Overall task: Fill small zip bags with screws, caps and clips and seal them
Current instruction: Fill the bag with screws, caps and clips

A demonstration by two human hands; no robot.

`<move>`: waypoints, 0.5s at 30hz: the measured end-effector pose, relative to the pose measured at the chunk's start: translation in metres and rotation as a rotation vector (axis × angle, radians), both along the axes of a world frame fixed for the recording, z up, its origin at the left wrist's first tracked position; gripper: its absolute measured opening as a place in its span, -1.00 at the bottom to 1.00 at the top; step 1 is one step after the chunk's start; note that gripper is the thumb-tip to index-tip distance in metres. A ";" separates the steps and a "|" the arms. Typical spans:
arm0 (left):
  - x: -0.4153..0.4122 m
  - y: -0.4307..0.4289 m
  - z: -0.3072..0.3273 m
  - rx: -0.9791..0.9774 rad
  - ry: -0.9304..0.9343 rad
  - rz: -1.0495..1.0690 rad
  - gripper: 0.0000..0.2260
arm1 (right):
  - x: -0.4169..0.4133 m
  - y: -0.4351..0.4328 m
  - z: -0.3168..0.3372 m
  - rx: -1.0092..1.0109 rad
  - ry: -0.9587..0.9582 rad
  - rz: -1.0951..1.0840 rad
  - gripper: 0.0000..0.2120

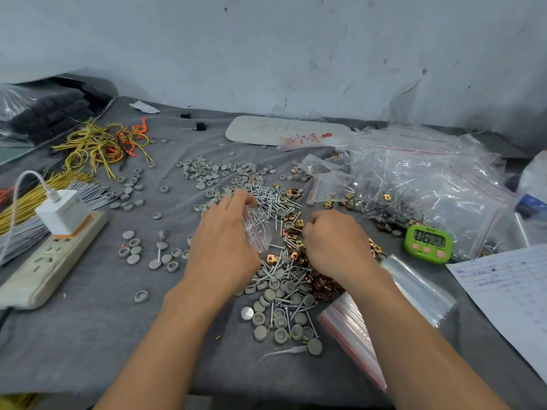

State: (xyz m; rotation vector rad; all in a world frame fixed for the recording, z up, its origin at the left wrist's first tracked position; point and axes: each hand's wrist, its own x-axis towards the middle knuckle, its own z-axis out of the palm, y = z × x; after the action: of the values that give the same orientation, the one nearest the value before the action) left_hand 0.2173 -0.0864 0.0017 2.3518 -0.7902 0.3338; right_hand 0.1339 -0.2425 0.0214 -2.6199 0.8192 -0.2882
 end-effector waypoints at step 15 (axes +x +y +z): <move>-0.003 -0.005 -0.002 -0.003 -0.006 -0.010 -0.40 | 0.007 0.002 0.002 0.254 -0.267 0.004 -0.85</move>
State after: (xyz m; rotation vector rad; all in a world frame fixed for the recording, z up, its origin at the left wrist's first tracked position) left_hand 0.2142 -0.0915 -0.0001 2.3447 -0.8032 0.3384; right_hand 0.1405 -0.2401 0.0232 -2.2847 0.7085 -0.4873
